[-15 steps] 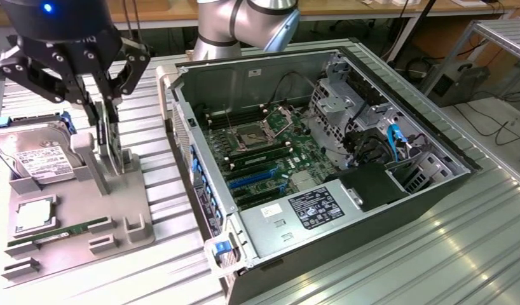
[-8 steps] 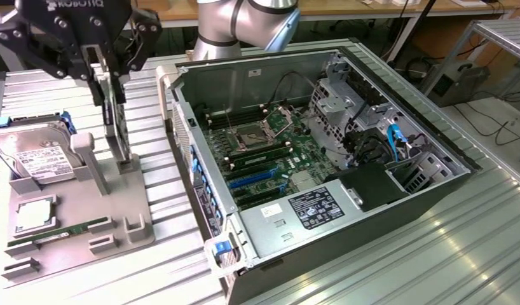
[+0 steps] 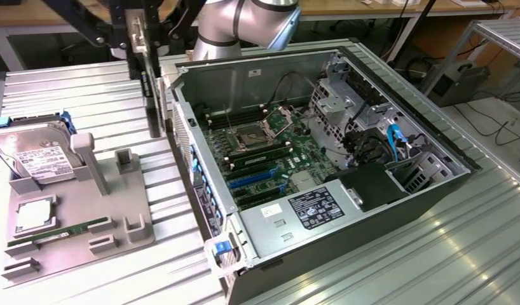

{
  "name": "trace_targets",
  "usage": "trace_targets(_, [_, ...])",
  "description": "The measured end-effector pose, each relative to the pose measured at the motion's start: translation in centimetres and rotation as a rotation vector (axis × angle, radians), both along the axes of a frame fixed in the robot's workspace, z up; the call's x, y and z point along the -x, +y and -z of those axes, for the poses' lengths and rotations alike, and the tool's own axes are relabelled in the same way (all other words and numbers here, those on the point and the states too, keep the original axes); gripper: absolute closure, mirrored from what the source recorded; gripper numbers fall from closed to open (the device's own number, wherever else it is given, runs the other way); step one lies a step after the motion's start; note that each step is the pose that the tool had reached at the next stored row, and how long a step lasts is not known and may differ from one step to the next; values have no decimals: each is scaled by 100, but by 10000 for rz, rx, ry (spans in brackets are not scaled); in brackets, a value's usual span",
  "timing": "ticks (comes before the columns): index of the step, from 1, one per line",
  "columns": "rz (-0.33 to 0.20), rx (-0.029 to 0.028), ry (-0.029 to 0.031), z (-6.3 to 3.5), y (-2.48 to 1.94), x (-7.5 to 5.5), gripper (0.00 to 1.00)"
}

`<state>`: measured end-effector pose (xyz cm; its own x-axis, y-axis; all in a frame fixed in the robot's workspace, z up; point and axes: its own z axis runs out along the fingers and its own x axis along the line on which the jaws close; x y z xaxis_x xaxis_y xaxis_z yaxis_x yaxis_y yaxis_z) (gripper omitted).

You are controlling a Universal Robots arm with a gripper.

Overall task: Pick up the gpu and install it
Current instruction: 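Pick up the gpu and move the gpu toward the slot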

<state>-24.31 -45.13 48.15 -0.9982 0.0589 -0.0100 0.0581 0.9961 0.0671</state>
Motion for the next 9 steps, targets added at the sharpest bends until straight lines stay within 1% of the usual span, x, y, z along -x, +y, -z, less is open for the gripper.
trace_targets(3, [-1, -22, 57, -25, -15, -138, 74])
trace_targets(9, [0, -59, 181, -41, -37, -425, 74])
